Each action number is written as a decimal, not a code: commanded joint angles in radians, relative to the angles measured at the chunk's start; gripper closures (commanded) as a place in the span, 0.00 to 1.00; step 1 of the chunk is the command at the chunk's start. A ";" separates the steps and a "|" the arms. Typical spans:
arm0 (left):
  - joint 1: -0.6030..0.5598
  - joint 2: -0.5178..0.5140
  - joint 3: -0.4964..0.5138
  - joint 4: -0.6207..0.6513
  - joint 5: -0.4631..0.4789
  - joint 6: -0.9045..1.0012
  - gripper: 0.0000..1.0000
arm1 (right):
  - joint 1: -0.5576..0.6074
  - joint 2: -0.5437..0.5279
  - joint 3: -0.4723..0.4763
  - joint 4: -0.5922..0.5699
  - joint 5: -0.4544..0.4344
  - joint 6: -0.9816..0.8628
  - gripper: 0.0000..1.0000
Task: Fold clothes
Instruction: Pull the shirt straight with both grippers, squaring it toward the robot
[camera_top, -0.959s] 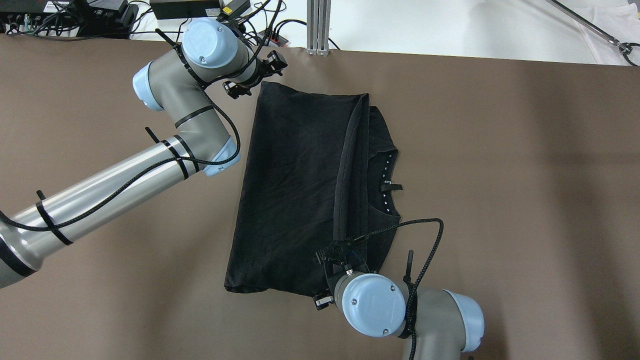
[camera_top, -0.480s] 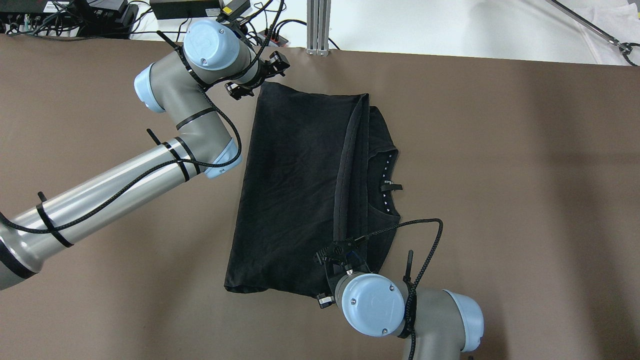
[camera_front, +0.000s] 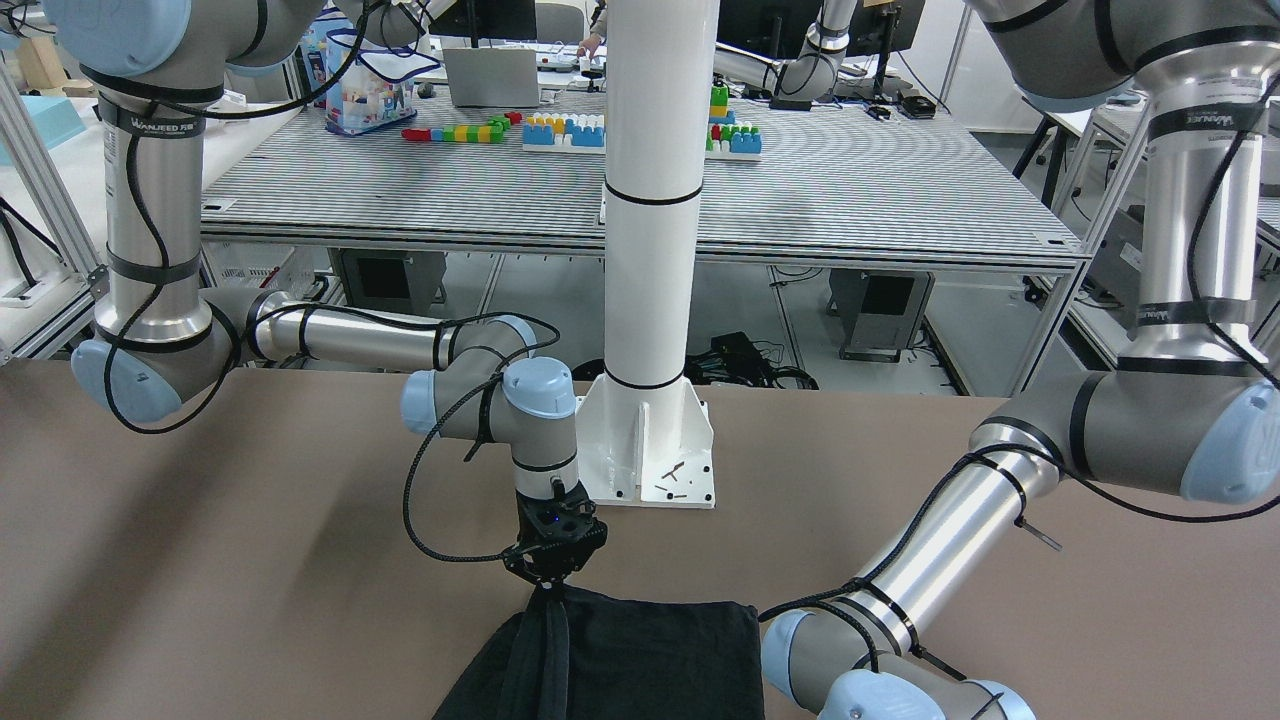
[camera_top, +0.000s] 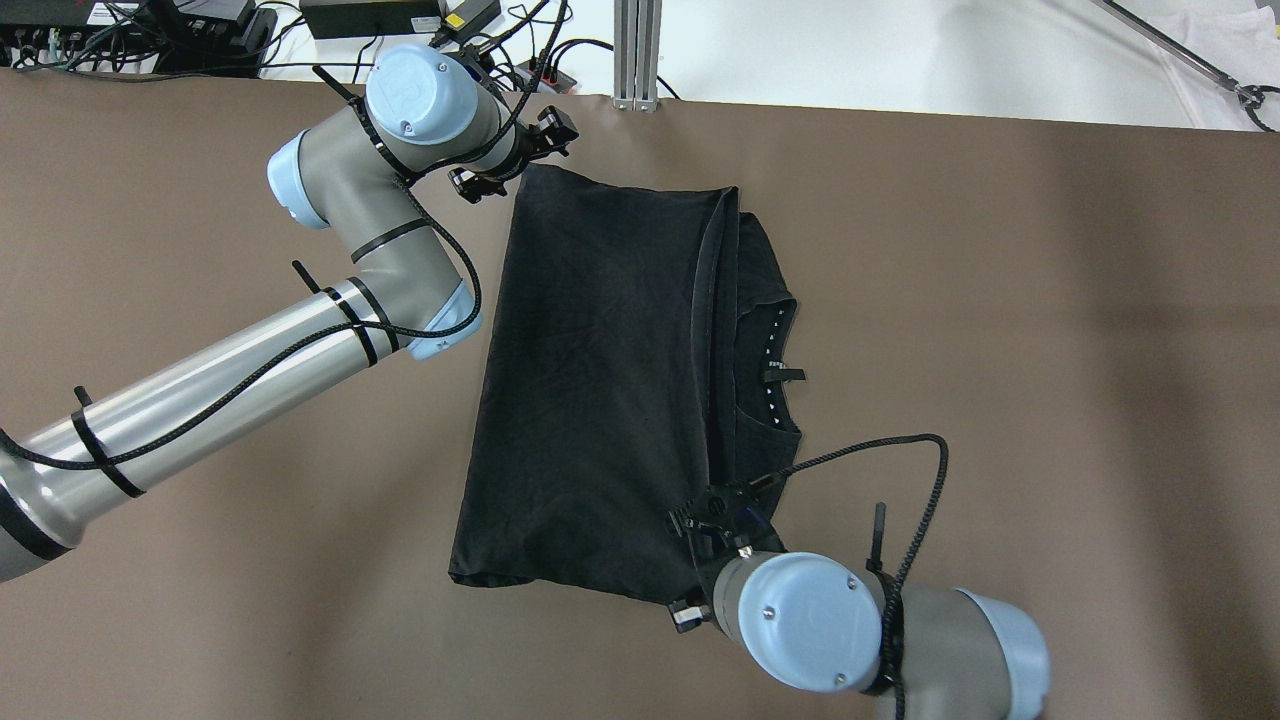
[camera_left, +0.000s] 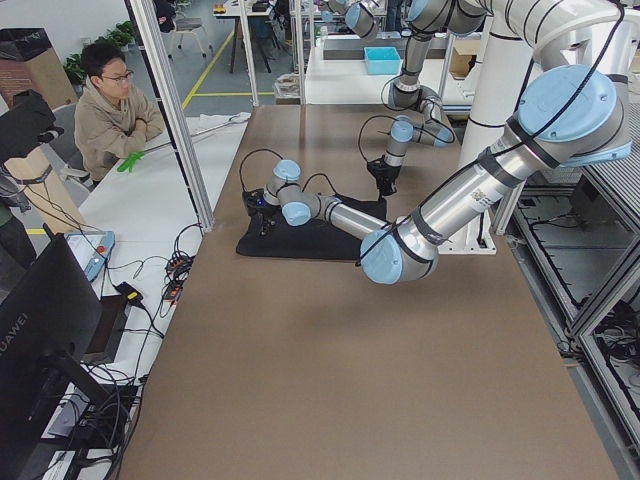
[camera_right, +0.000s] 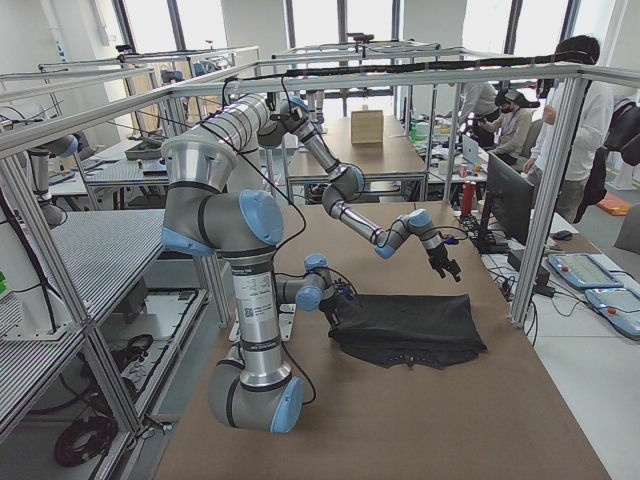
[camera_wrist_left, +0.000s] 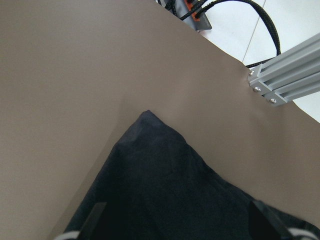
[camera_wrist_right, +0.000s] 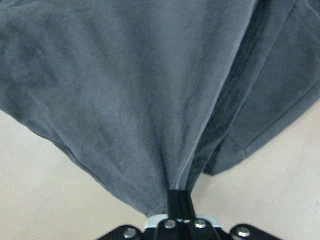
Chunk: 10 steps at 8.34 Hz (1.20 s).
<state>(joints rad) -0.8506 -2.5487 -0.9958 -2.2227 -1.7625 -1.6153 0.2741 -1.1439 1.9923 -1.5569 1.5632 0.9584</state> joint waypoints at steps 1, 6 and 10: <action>0.001 0.001 -0.006 0.000 0.000 -0.011 0.00 | -0.152 -0.117 0.109 -0.043 -0.099 0.144 1.00; 0.008 -0.001 -0.006 0.000 0.003 -0.017 0.00 | -0.147 -0.234 0.126 -0.012 -0.085 0.245 0.06; 0.008 -0.004 -0.006 0.001 0.002 -0.017 0.00 | 0.001 -0.160 0.108 -0.018 -0.023 0.182 0.06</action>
<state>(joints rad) -0.8423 -2.5513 -1.0017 -2.2216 -1.7601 -1.6320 0.1785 -1.3561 2.1241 -1.5708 1.5042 1.2065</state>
